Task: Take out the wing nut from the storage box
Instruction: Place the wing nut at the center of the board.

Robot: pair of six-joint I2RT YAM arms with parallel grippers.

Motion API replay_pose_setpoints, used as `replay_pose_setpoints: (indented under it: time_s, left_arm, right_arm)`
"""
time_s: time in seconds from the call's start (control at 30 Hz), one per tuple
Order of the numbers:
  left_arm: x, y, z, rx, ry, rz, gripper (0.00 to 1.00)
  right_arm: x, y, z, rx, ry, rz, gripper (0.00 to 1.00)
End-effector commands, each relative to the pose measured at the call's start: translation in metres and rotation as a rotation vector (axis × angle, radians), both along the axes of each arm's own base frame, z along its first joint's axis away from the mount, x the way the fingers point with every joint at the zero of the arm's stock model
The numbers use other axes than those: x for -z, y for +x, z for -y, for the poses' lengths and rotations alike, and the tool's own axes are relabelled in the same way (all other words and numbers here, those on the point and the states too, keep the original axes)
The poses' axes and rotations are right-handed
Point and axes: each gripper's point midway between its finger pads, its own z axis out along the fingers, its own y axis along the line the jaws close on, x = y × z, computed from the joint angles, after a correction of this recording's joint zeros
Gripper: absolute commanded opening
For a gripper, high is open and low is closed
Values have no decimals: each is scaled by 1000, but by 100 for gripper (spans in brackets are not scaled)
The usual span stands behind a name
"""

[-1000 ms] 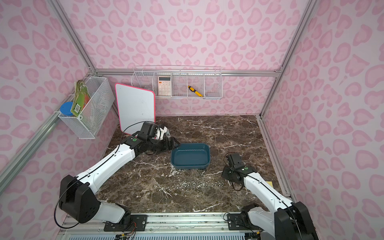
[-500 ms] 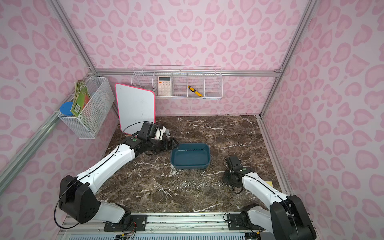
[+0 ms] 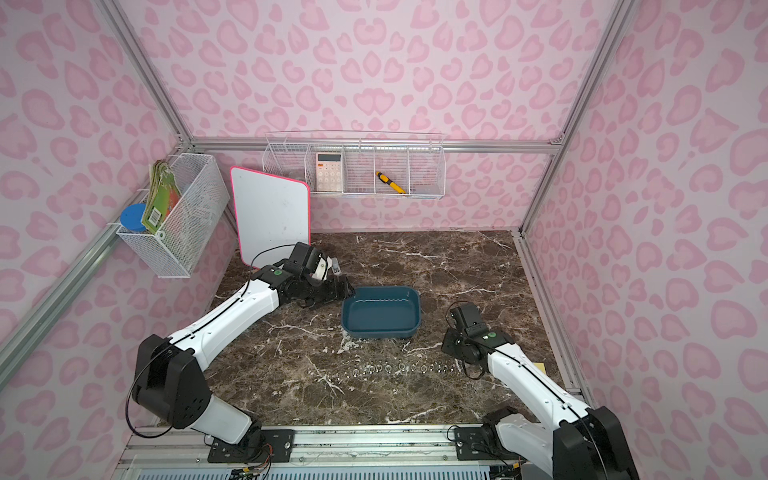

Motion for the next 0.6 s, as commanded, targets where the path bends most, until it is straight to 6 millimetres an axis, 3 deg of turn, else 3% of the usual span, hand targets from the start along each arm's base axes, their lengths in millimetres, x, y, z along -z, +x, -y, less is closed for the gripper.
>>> replay_pose_setpoints:
  time_s: [0.0, 0.13, 0.27, 0.37, 0.57]
  left_arm:
    - [17, -3, -11, -42, 76, -78, 80]
    - [37, 0, -18, -74, 138, -136, 75]
    - [54, 3, -19, -81, 163, -169, 72]
    - [66, 5, -16, -81, 162, -186, 70]
    - [83, 7, -10, -79, 157, -219, 62]
  right_arm:
    - [-32, 16, -16, -55, 10, 121, 56]
    - [-64, 28, -45, -132, 51, 240, 65]
    - [-83, 37, -68, -188, 86, 325, 78]
    - [-91, 43, -80, -211, 114, 369, 99]
    - [-98, 52, -96, -238, 142, 391, 99]
